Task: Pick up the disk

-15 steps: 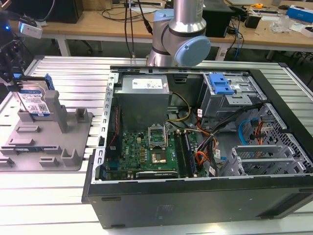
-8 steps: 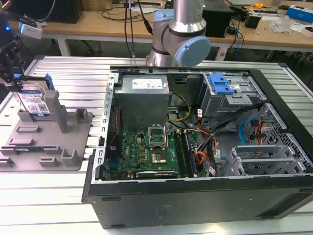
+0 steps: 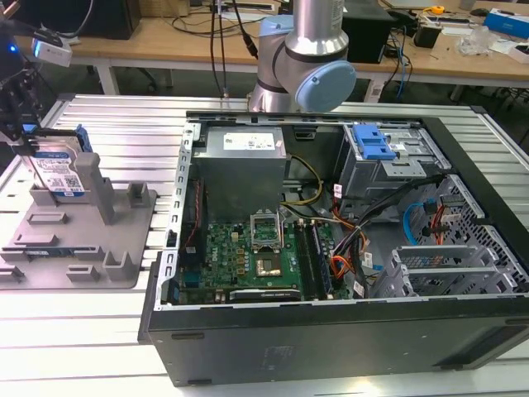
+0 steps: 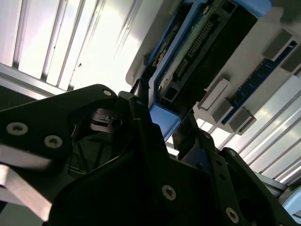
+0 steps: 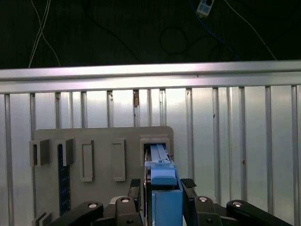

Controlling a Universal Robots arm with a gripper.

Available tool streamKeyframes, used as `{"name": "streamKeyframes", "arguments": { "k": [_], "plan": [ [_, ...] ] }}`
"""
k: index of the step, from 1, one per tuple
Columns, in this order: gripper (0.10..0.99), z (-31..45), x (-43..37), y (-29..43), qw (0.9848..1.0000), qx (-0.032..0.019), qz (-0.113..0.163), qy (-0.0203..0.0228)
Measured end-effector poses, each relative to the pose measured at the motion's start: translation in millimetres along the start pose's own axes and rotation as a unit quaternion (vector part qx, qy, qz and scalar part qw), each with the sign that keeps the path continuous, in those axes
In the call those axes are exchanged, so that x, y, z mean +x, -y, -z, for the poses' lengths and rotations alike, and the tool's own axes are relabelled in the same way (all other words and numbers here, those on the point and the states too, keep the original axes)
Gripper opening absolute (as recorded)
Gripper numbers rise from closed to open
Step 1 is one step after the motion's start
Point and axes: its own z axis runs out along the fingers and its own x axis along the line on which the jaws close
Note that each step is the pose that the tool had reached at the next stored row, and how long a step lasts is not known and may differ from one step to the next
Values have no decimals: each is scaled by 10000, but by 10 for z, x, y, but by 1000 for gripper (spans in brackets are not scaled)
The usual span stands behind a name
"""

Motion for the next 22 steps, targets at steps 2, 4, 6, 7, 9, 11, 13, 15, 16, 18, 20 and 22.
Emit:
{"name": "streamKeyframes", "arguments": {
  "k": [2, 4, 6, 7, 9, 11, 13, 15, 16, 18, 20, 22],
  "plan": [
    [455, -2, 3, 0, 10000, 0, 0, 0],
    [455, -4, 4, 0, 10000, -1, 0, 0],
    [455, -4, 5, 0, 10000, -1, 0, -1],
    [455, -6, 5, 0, 10000, -1, 0, 0],
    [443, -7, 5, 0, 10000, -1, 1, -1],
    [373, -9, 5, 0, 10000, -1, 0, 0],
    [373, -10, 5, 0, 10000, -1, 0, 0],
    [373, -10, 5, 0, 10000, -1, 0, 0],
    [373, -12, 6, 0, 10000, -1, 0, 0],
    [373, -13, 6, 0, 10000, -1, 0, 0],
    [373, -13, 7, 0, 10000, -1, 0, 0],
    [373, -13, 7, 0, 10000, 0, 0, 0]
  ]
}}
